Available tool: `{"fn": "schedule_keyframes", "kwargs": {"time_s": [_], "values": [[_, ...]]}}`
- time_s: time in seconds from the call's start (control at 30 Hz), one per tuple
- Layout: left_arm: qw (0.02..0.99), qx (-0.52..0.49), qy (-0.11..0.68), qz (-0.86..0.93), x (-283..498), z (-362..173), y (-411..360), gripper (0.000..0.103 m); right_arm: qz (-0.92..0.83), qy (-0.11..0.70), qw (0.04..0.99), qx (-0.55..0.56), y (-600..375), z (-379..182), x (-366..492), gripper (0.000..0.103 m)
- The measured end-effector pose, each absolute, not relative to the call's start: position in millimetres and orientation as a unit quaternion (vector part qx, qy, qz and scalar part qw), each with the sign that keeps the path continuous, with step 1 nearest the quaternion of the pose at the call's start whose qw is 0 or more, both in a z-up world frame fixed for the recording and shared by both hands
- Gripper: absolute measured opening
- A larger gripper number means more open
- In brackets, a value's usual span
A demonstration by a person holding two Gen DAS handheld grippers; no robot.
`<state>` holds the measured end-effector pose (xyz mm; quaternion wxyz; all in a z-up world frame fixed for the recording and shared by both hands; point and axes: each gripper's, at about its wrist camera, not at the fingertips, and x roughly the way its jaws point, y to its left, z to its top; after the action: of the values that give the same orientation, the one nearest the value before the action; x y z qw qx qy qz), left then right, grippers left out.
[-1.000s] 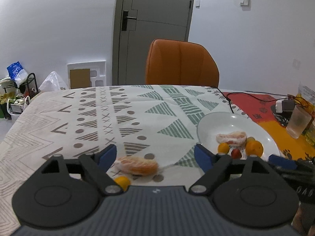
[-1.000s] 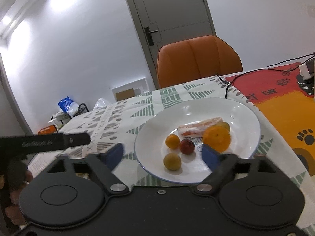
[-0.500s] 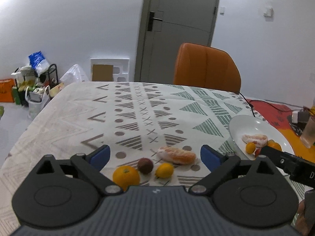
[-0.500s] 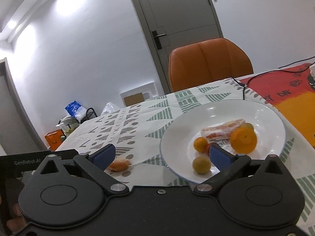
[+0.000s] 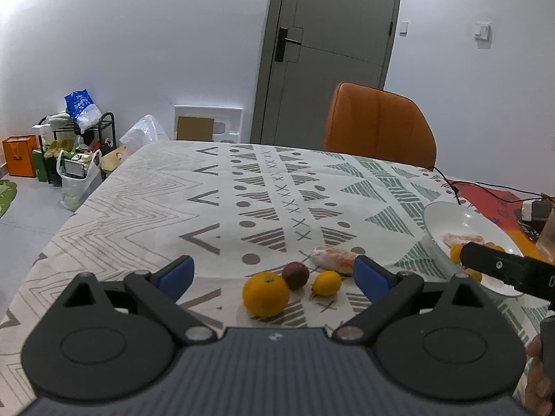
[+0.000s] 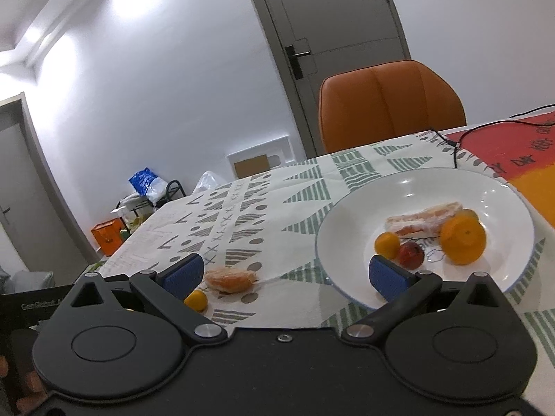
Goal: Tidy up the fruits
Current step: 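Move both grippers back toward the remaining fruits on the tablecloth, then grasp the large orange with the left gripper while the right gripper grasps a yellow plum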
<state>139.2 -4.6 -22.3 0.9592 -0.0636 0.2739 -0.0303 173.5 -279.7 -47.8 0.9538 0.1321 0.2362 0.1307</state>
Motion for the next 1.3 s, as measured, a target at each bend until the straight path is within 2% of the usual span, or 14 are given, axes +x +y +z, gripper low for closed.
{"fn": "schedule_keyframes", "kwargs": {"time_s": [0.6,0.8,0.9,1.03,1.2,1.3], "values": [[0.952,-0.065,0.298,-0.013,139,-45,9,0.096,0.19,0.255,0.942,0.105,-261,-54,174,0.103],[0.953,-0.061,0.296,-0.018,145,-49,3,0.092,0.197,0.265,0.938,0.107,-260,-58,178,0.102],[0.951,-0.057,0.303,-0.023,151,-52,-2,0.087,0.2,0.27,0.936,0.106,-258,-60,182,0.101],[0.947,-0.058,0.314,-0.022,160,-59,-5,0.074,0.208,0.283,0.93,0.103,-255,-65,188,0.092],[0.944,-0.06,0.324,-0.02,166,-66,-5,0.061,0.221,0.291,0.926,0.095,-245,-66,192,0.091],[0.942,-0.064,0.327,-0.025,166,-67,-3,0.043,0.231,0.294,0.923,0.09,-239,-66,196,0.089]]}}
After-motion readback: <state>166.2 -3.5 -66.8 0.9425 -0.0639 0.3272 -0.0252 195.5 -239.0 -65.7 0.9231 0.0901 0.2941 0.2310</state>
